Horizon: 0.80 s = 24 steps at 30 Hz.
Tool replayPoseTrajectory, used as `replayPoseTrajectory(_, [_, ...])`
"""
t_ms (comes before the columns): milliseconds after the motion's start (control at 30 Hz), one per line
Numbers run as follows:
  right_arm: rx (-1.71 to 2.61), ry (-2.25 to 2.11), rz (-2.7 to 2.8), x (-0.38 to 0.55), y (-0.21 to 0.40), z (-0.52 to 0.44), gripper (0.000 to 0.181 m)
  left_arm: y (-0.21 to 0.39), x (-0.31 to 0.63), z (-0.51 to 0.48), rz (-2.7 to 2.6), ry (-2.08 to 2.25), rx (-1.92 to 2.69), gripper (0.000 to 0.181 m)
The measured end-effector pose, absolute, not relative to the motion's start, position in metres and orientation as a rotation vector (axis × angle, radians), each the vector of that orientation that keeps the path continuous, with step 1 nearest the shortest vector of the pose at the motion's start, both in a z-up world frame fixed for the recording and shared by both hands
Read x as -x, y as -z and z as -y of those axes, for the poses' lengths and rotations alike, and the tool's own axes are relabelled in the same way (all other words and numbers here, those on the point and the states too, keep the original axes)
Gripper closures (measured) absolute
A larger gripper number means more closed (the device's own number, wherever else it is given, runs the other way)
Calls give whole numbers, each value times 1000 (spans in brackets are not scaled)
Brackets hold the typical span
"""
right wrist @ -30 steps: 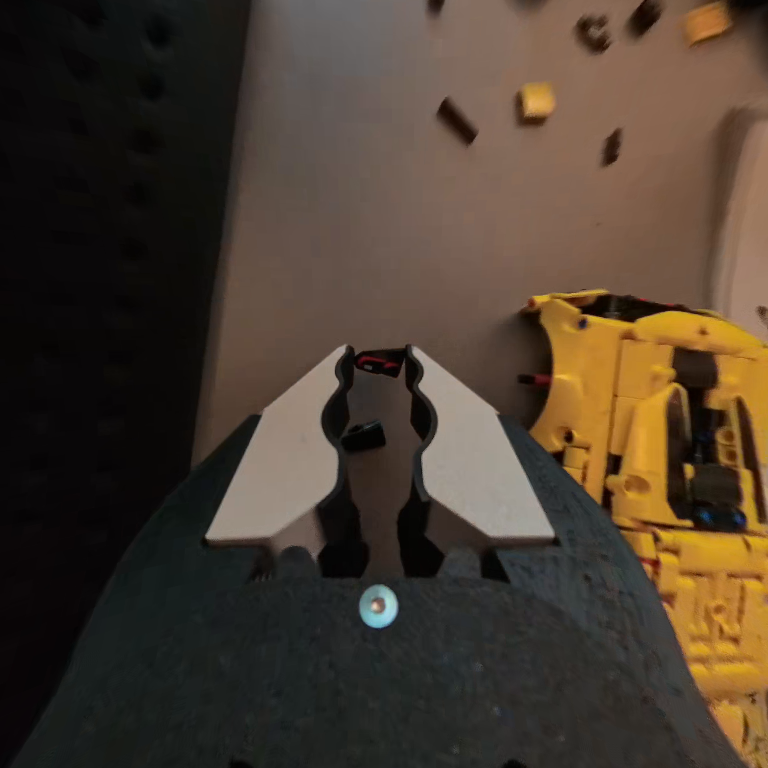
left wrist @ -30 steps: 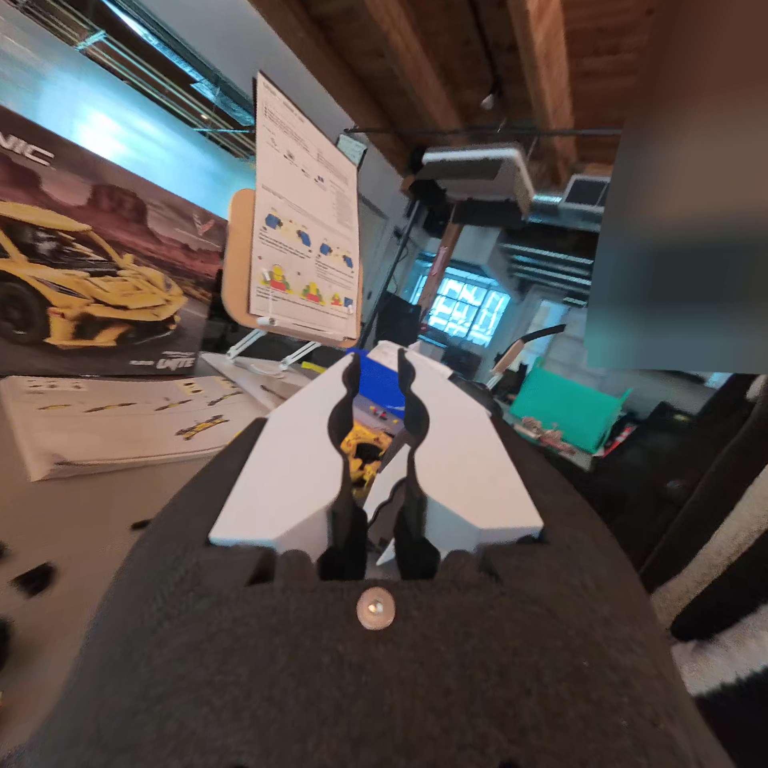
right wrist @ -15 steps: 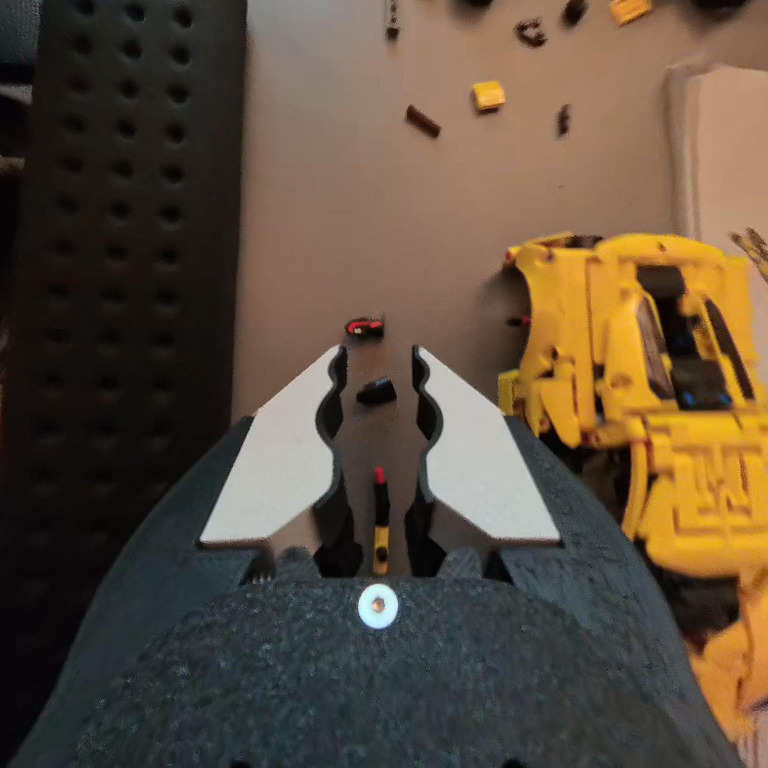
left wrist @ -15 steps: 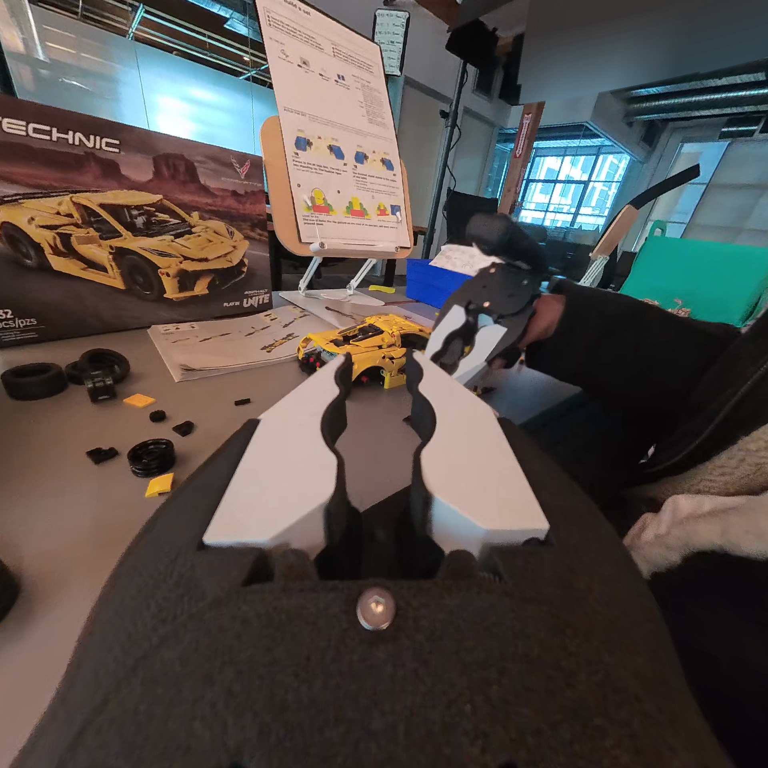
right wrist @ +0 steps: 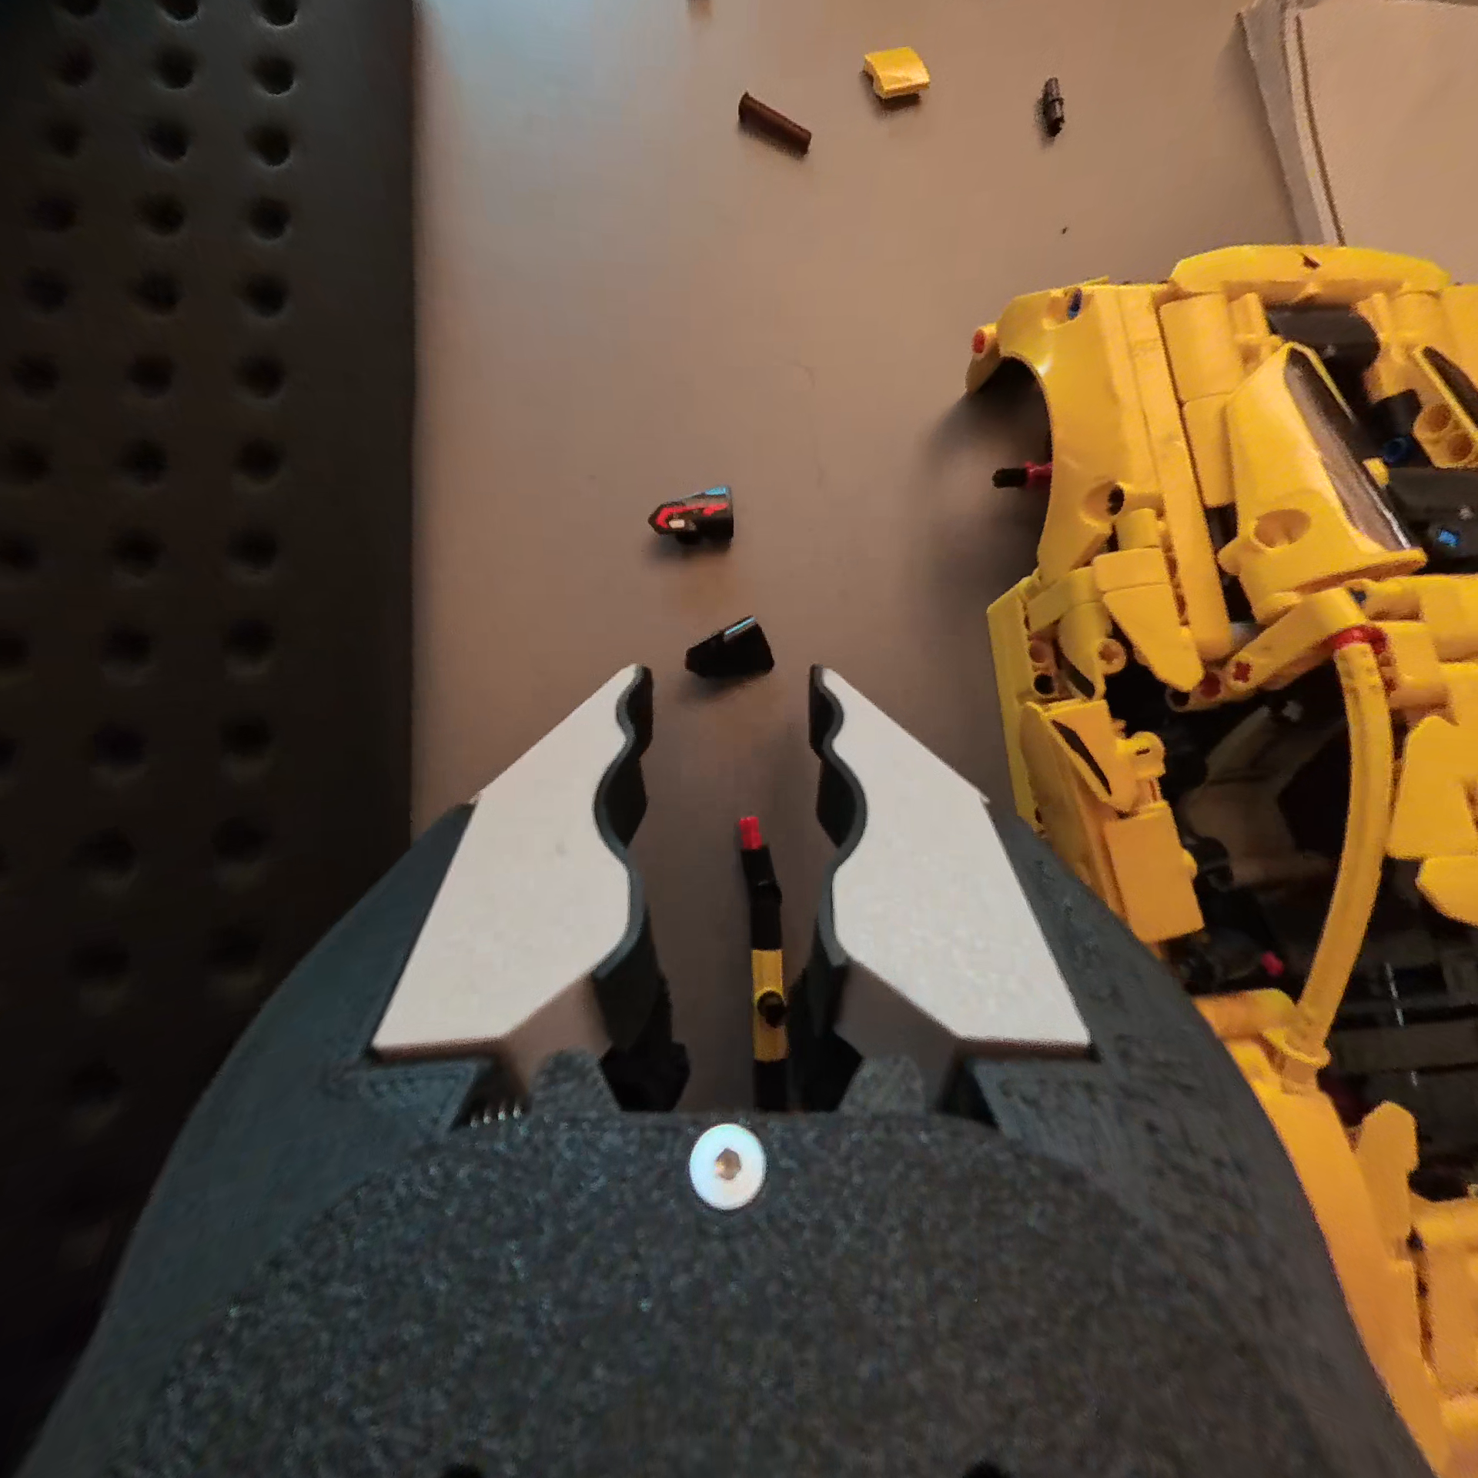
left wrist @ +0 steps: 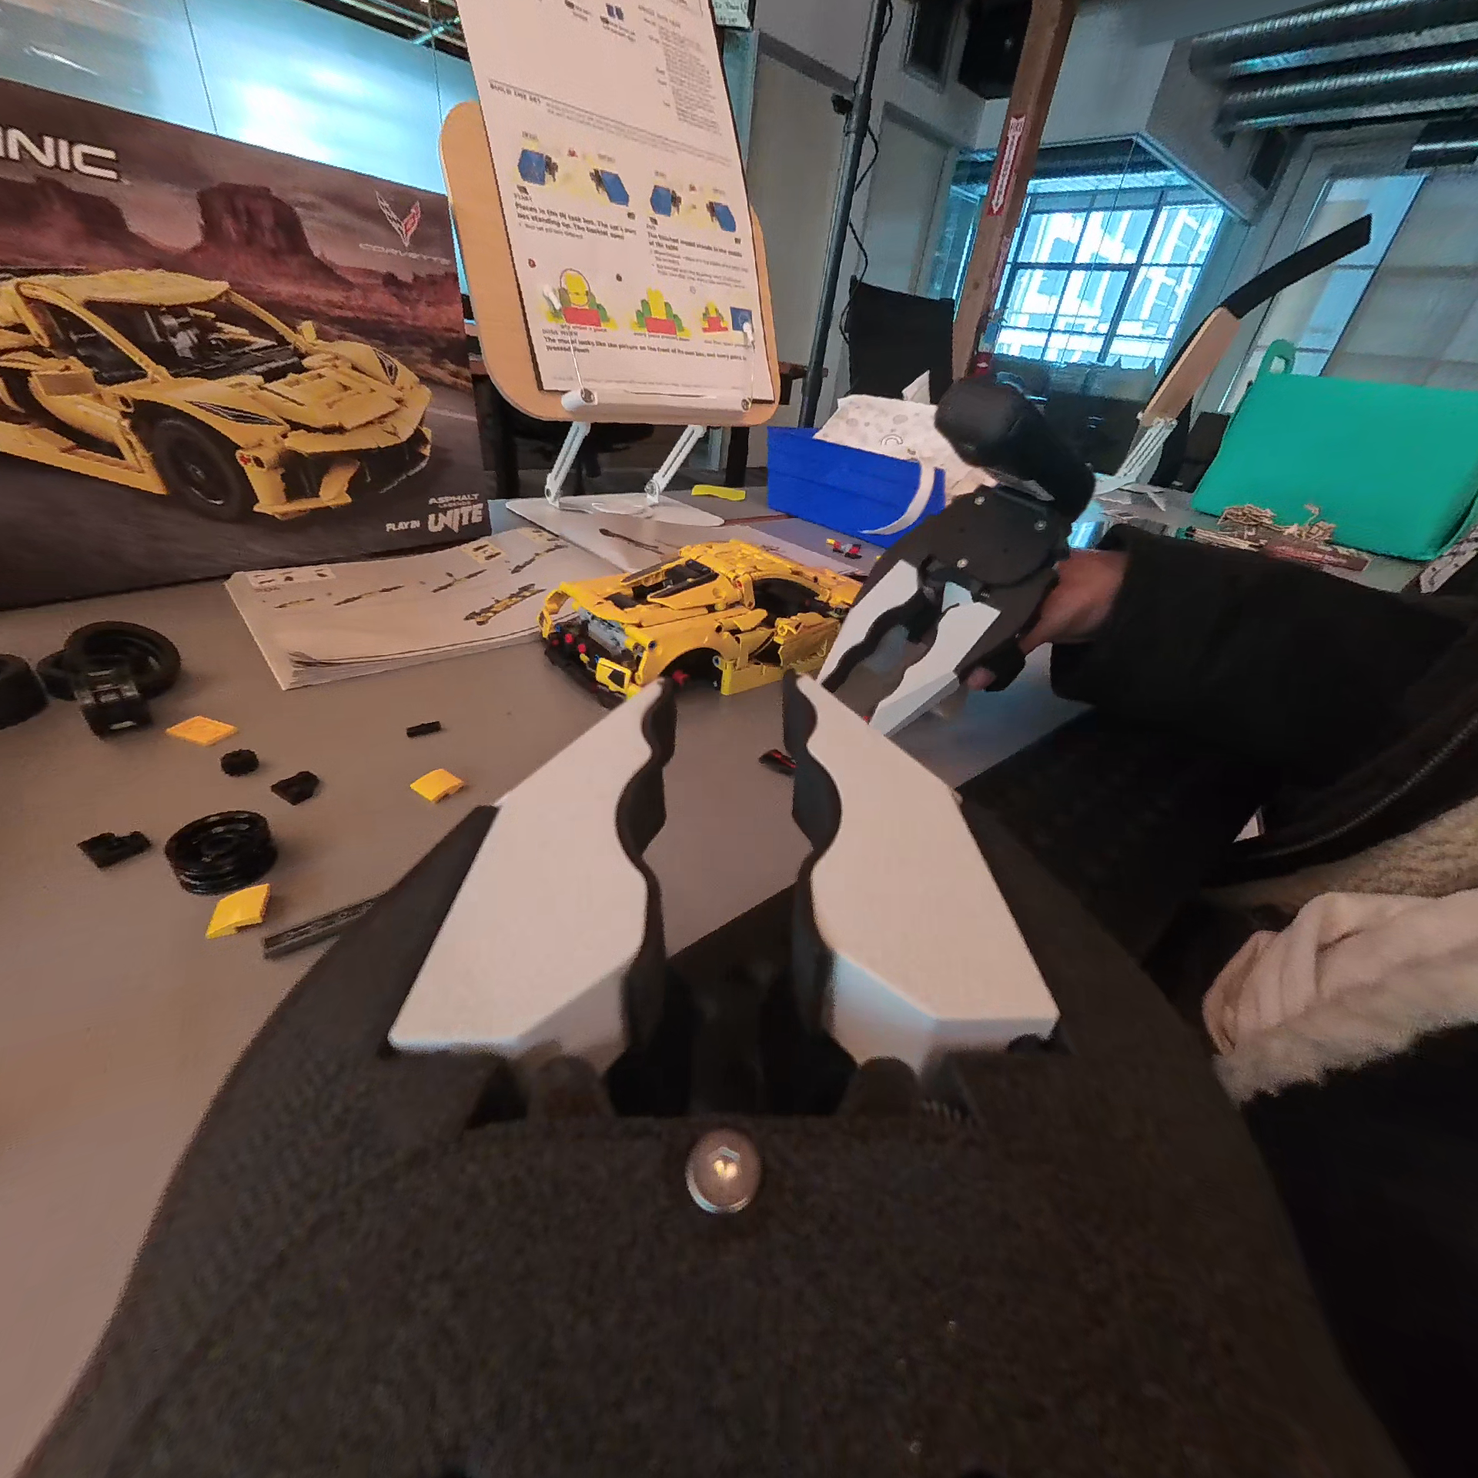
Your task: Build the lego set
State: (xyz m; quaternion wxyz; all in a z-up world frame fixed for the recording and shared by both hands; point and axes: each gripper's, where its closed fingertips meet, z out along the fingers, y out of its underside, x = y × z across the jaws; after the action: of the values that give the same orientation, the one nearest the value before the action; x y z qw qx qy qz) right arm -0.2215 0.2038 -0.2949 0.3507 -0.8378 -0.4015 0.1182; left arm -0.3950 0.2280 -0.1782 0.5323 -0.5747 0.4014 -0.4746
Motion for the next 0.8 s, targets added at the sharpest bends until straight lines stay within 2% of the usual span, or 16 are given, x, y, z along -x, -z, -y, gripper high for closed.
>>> replayPoseTrajectory(300, [2136,-350,1096,229,301,-210,149,174,399,-228,-930,1258,1364,155])
replayPoseTrajectory(367, [2136,-388,1100,232,302,-208,157,173,405,-232,-917,1257,1365,155])
replayPoseTrajectory(433, [2142,-395,1096,234,302,-208,158,172,419,-245,-885,1203,1391,155])
replayPoseTrajectory(533, [2143,-355,1122,240,296,-209,158,179,469,-288,-758,1017,1527,152])
replayPoseTrajectory(667, [1987,-326,1196,287,265,-222,158,210,575,-346,-472,723,1807,137])
replayPoseTrajectory(800, [2023,-304,1306,328,287,-247,158,248,671,-365,-234,445,2050,129])
